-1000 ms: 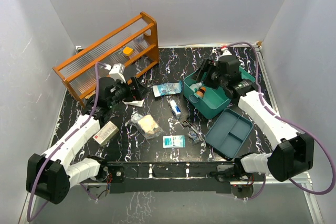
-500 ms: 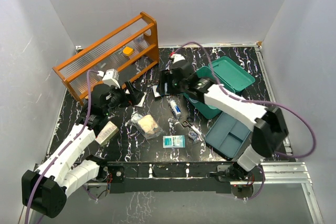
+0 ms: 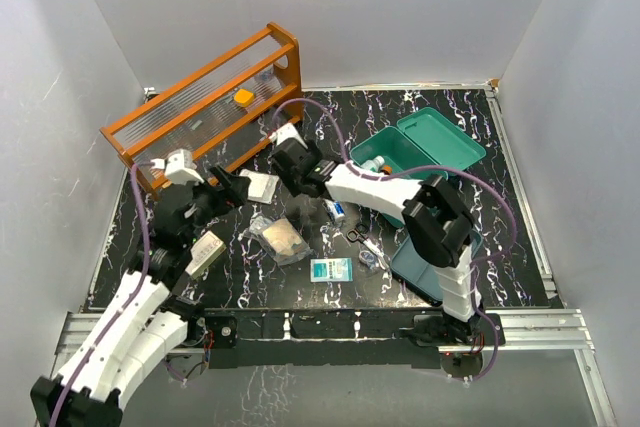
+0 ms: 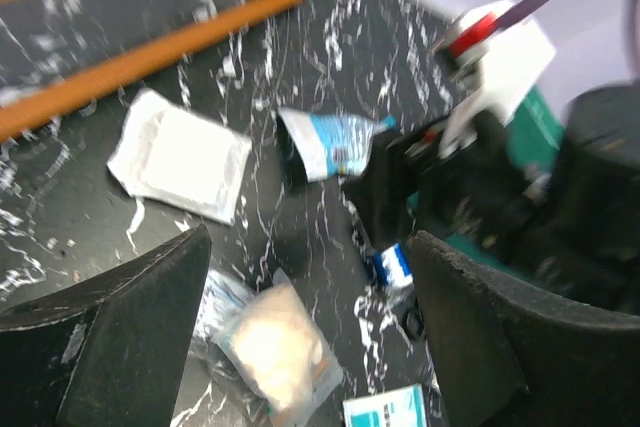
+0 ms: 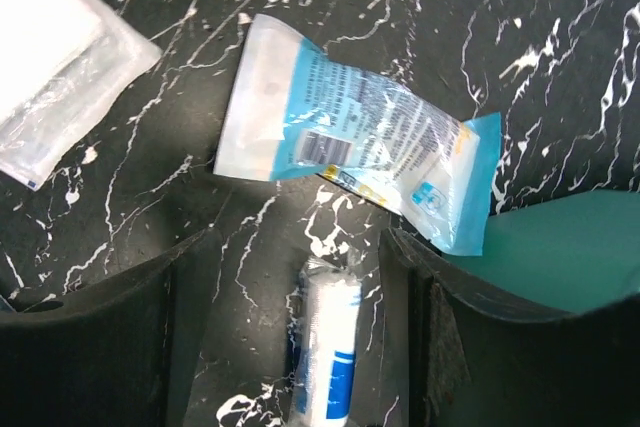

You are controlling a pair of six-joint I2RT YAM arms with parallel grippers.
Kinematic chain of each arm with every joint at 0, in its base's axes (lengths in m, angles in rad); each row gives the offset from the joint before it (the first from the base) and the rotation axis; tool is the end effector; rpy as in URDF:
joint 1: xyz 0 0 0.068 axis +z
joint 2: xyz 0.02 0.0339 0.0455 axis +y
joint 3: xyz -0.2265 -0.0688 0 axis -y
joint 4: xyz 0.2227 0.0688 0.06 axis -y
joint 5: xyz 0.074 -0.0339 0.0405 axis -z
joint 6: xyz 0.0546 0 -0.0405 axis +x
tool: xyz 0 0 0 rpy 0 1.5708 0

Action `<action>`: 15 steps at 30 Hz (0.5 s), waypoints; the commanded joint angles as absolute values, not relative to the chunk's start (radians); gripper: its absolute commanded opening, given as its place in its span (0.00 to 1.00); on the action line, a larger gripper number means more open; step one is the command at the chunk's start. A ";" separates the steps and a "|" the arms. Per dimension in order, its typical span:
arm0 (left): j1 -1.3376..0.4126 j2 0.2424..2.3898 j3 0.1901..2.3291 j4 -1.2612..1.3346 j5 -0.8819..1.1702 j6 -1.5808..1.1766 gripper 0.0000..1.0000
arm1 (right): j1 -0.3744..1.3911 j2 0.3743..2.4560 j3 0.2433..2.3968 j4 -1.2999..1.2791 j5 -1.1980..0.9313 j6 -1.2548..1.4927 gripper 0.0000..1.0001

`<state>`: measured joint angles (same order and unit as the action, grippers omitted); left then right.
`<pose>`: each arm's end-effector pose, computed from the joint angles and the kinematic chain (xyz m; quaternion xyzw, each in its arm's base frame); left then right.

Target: Organize the medicine kit

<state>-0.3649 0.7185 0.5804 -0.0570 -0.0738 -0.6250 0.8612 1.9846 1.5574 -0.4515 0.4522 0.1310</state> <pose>0.1923 -0.0692 0.2665 -0.1234 0.7625 -0.2763 0.5718 0.2899 0.3009 0.1884 -0.2563 0.8835 -0.0281 0.3911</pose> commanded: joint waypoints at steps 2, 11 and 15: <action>-0.367 0.549 0.601 -0.097 -0.260 -0.586 0.81 | 0.928 2.039 1.637 -0.385 0.603 -0.087 0.61; -0.367 0.555 0.728 -0.150 -0.300 -0.538 0.86 | 1.007 2.124 1.611 -0.249 0.699 -0.301 0.58; -0.367 0.564 0.753 -0.140 -0.301 -0.530 0.87 | 1.008 2.165 1.615 -0.215 0.743 -0.332 0.57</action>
<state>-0.3649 0.5575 0.7017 -0.1394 -0.2752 -0.5571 1.0107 2.1307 1.5860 -0.3092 0.6563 -0.2546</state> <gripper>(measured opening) 0.861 0.577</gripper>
